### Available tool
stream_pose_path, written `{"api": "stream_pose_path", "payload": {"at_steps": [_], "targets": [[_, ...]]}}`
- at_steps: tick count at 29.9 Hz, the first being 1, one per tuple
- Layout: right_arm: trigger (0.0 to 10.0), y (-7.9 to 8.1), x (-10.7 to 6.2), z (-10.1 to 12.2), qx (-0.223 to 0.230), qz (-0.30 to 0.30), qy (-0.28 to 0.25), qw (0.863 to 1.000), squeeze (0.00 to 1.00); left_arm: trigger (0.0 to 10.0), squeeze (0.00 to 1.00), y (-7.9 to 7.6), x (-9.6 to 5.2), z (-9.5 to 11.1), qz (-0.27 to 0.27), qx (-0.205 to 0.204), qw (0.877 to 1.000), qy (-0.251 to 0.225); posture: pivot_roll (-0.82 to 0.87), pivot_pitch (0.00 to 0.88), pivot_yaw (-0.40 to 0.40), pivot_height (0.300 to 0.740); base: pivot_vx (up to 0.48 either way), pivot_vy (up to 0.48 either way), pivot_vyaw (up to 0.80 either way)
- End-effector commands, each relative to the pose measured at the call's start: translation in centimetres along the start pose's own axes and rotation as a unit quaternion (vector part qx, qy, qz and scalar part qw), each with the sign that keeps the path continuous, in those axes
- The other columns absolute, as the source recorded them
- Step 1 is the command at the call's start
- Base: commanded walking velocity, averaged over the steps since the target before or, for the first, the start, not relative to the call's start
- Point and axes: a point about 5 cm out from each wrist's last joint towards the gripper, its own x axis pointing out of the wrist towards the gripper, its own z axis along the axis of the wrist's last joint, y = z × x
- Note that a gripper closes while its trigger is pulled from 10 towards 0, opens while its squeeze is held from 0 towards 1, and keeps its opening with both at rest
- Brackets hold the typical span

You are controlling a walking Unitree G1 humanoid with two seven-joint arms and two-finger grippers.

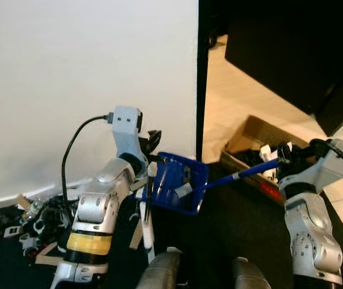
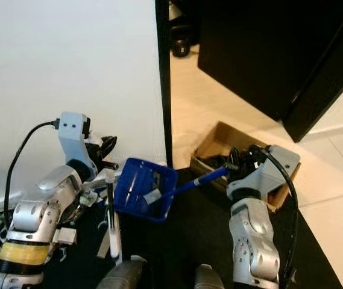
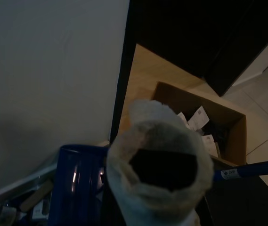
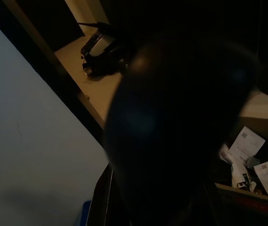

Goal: Sweep floor

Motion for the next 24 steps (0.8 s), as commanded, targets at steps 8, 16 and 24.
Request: {"api": "stream_pose_path", "payload": {"at_steps": [8,16,24], "targets": [[10.0,0.9,0.4,0.9,0.009,0.022,-0.033,0.999,0.0,10.0,0.0,0.5,-0.1,0.0,0.017,0.028,0.999,-0.004,0.04,0.146,0.113,0.74,0.0,0.0,0.0],[10.0,1.2,1.0,1.3,-0.008,0.034,-0.04,0.999,0.0,10.0,0.0,0.6,-0.1,-0.4,0.021,0.028,0.999,0.0,0.04,0.134,0.109,0.74,0.0,0.0,0.0],[10.0,2.2,2.1,1.8,-0.02,0.055,-0.049,0.997,0.0,10.0,0.0,0.3,0.6,-0.7,0.027,0.027,0.999,-0.003,0.03,0.109,0.096,0.74,0.0,0.0,0.0]]}}
